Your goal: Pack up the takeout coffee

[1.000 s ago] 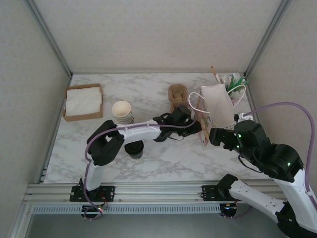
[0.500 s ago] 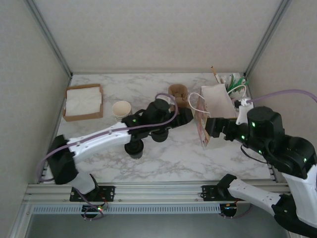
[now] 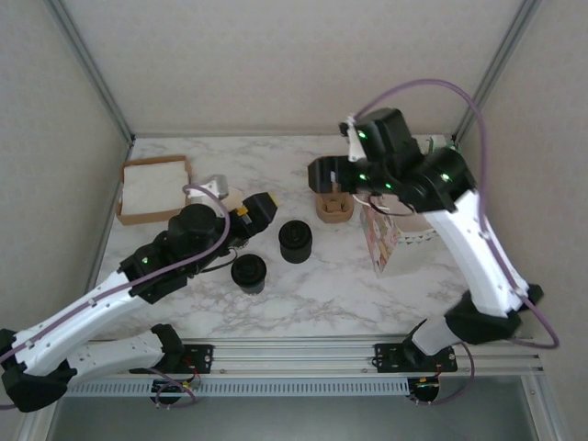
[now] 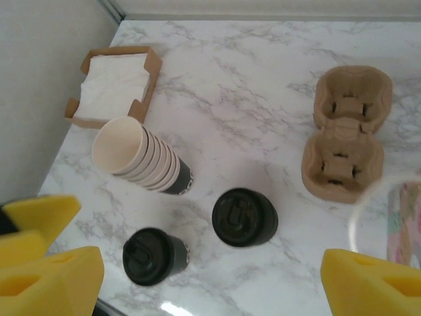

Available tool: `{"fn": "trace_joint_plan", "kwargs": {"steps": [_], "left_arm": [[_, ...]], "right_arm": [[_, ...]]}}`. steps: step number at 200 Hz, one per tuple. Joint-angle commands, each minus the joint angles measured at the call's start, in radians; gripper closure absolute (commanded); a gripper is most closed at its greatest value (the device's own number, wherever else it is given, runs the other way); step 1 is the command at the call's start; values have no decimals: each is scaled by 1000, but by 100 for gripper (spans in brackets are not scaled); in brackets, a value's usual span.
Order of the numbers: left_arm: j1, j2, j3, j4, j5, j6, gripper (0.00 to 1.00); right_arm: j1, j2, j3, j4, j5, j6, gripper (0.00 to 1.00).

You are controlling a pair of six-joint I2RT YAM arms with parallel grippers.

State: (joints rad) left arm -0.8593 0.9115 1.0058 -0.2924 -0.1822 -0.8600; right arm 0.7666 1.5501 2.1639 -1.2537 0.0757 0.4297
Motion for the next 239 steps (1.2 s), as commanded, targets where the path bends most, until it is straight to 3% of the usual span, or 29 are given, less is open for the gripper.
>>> {"fn": "trace_joint_plan", "kwargs": {"steps": [1,86,166,239], "left_arm": [[18,-44,-49,-50,-61,24,0],[28,-175,-125,-98,-125,21,0],[41,-146,-128,-82,-115,49,0],[57,-108,-133,-56,-86,51,0]], "right_arm": [[27,112,134,-72,44,-16,17],[-5,553,420,-183,198,-24,31],[-142,749,428,-185,220,-53,38],[-229,807,393,-128,199,-110,39]]}}
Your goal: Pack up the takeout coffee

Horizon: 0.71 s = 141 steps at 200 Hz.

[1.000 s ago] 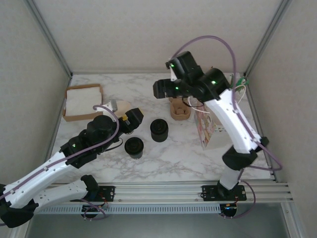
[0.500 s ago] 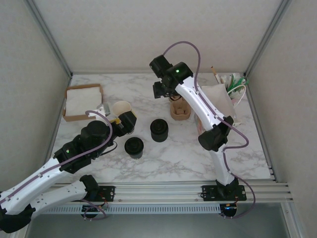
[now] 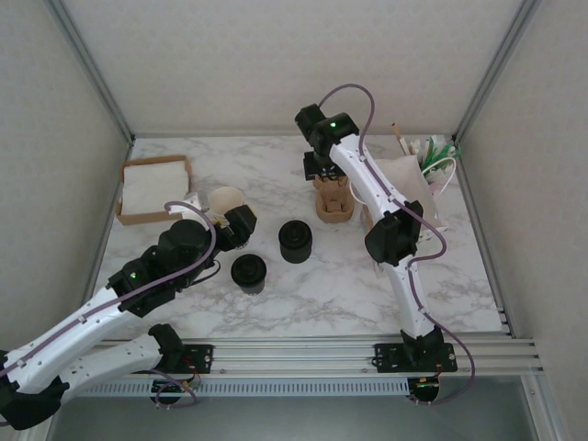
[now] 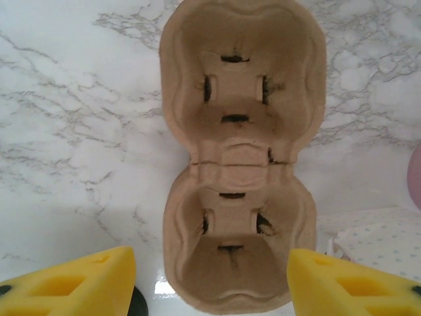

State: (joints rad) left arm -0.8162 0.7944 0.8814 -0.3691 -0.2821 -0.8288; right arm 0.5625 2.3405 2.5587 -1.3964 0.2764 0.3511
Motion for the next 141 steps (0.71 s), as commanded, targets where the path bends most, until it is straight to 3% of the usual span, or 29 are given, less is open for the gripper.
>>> {"fn": "trace_joint_plan", "kwargs": {"steps": [1,141], "left_arm": [[14,9,-9,22,14,20,0],[43,61,-19,57,49,16,0]], "right_arm": [[-25,18,-2,14,-2,-33,39],[-88,136,-35,76,-45,-49,49]]}}
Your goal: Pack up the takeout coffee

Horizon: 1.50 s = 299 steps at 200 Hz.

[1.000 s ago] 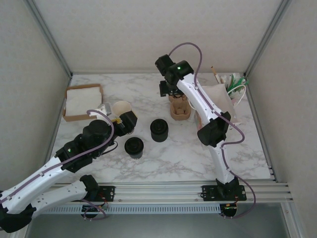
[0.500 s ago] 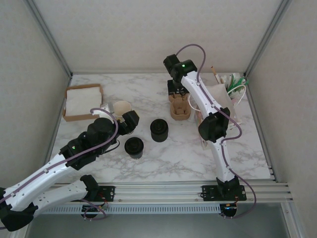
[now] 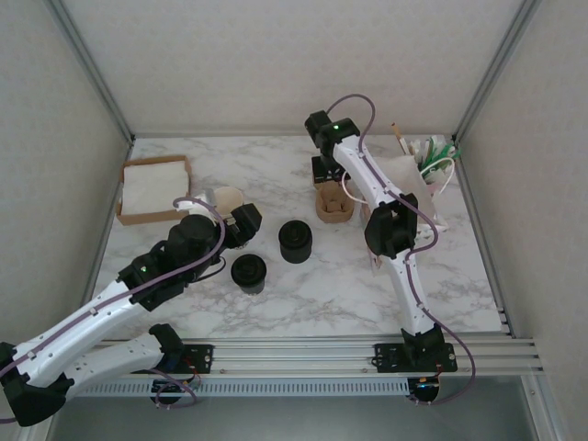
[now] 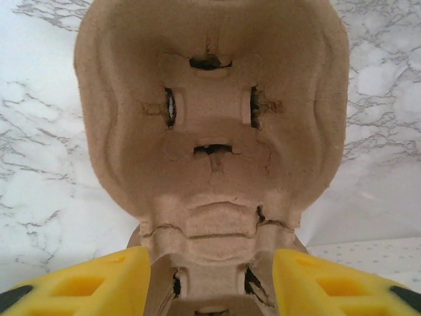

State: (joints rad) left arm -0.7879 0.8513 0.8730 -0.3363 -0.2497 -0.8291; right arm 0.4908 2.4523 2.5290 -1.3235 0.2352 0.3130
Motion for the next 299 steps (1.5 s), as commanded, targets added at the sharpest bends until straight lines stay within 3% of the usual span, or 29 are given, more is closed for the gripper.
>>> {"fn": "trace_joint_plan", "kwargs": {"steps": [1,179,299], "left_arm": [[15,5,-10,25,16,16,0],[29,23,-14,43,41,3,0],[29,21,-17,51,49,-11,0]], "right_arm": [[-16,25,-5,3,-4,-11,49],[-22,34,-74,40,-60,-2,56],[-21,-70,-131,52,-50,9,70]]}}
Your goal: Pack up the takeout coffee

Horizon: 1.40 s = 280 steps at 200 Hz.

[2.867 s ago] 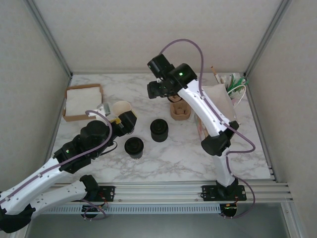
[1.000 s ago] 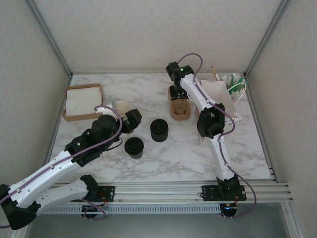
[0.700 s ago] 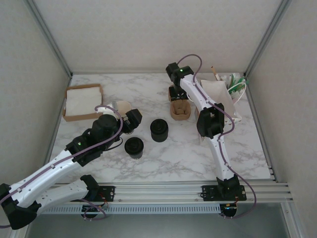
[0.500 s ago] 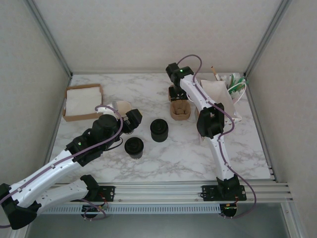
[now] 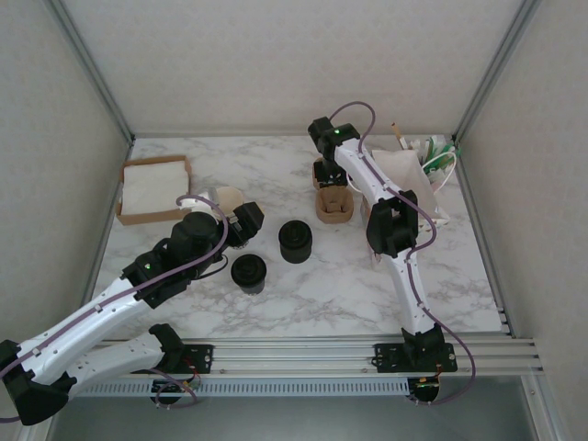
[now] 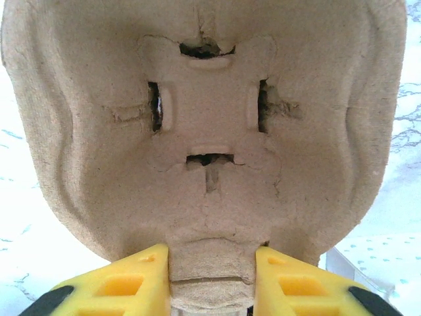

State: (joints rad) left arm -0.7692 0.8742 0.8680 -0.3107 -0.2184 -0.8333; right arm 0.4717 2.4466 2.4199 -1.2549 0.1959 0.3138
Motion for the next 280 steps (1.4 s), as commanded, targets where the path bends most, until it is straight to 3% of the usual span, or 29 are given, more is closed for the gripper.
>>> {"fn": "trace_joint_plan", "kwargs": {"steps": [1,170,280], "left_arm": [[10,-2,-12,26,17,-7,0],[10,-8,-32,45,33,-24,0],[11,-13,-41,48,44,-26,0]], "right_arm": [[-2,-65,-23,-18,-11,8,70],[13,-180,-129,31,-31,20,69],[12,-128,-139,44,-15,10,61]]}}
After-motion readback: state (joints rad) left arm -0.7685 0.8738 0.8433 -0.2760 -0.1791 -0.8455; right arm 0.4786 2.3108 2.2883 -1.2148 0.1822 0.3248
